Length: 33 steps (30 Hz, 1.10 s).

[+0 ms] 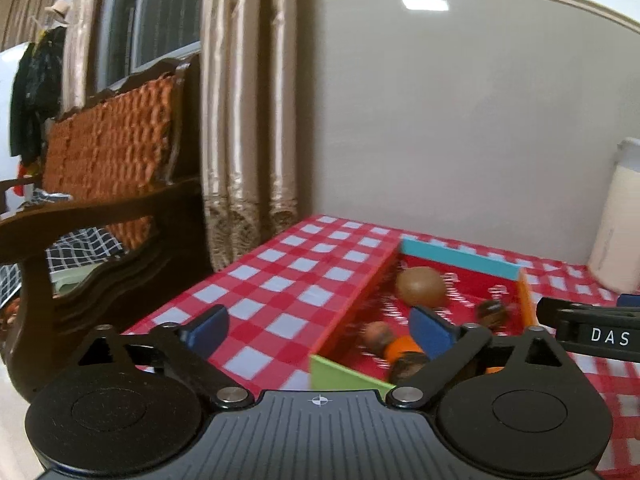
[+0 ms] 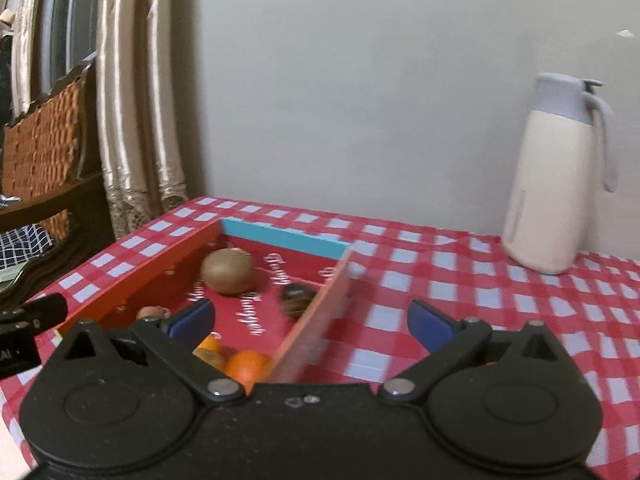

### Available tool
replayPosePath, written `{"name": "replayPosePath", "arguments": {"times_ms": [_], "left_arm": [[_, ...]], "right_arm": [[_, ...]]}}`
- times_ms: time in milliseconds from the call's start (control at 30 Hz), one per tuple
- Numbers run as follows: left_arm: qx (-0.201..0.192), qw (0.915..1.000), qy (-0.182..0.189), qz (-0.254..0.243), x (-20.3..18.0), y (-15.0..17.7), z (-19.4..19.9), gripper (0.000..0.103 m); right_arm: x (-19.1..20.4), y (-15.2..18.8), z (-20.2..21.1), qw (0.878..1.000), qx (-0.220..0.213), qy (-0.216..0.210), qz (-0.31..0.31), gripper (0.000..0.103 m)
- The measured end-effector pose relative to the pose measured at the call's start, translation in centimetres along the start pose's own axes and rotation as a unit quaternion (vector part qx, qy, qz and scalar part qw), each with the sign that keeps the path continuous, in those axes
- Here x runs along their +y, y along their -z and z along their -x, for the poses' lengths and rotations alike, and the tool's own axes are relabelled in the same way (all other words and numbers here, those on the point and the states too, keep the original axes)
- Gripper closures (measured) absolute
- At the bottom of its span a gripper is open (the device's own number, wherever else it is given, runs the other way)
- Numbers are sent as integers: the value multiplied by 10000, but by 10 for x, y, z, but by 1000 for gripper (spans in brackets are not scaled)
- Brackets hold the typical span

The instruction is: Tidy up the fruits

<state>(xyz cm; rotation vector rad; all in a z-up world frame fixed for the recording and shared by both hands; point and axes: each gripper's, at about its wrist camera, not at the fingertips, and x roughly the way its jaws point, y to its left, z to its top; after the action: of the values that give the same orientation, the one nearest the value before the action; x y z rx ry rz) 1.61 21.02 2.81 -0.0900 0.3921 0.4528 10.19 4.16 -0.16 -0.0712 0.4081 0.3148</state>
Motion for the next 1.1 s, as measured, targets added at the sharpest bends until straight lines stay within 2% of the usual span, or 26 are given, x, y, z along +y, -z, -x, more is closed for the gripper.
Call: {"name": "replayPosePath", "arguments": {"times_ms": [100,200,367,467,600,733,833,933,1100], "left_arm": [[7,9999,133,-48,-16,-3,13,0],[1,9989,462,-101,-36,2,33,0],[87,9943,957,-452,-71,24,69,0],[19,9921,1076,-637,-86,34,91,0],[-150,9913,1074,-748,-95,42,113,0],[-272,9925,1015,-620,-87,50,129,0],[-273,9934,950,-579,-81,58,129,0],[-207,9943,872,-579,-77,57,122,0],[-144,9957,783,-478,-69,56,118,0]], "right_arm": [[-19,1,17,9999,-43,96,-87,0],[-37,7,40,9996,-25,211,-157,0],[-68,35,91,9985,-114,523,-118,0],[-83,52,115,9967,-195,777,-97,0],[-100,66,136,9947,-284,976,-157,0],[-110,72,151,9933,-430,1041,-270,0],[-109,81,154,9932,-457,1053,-210,0],[-104,92,150,9940,-295,1055,-50,0],[-95,93,141,9952,-163,964,67,0]]}}
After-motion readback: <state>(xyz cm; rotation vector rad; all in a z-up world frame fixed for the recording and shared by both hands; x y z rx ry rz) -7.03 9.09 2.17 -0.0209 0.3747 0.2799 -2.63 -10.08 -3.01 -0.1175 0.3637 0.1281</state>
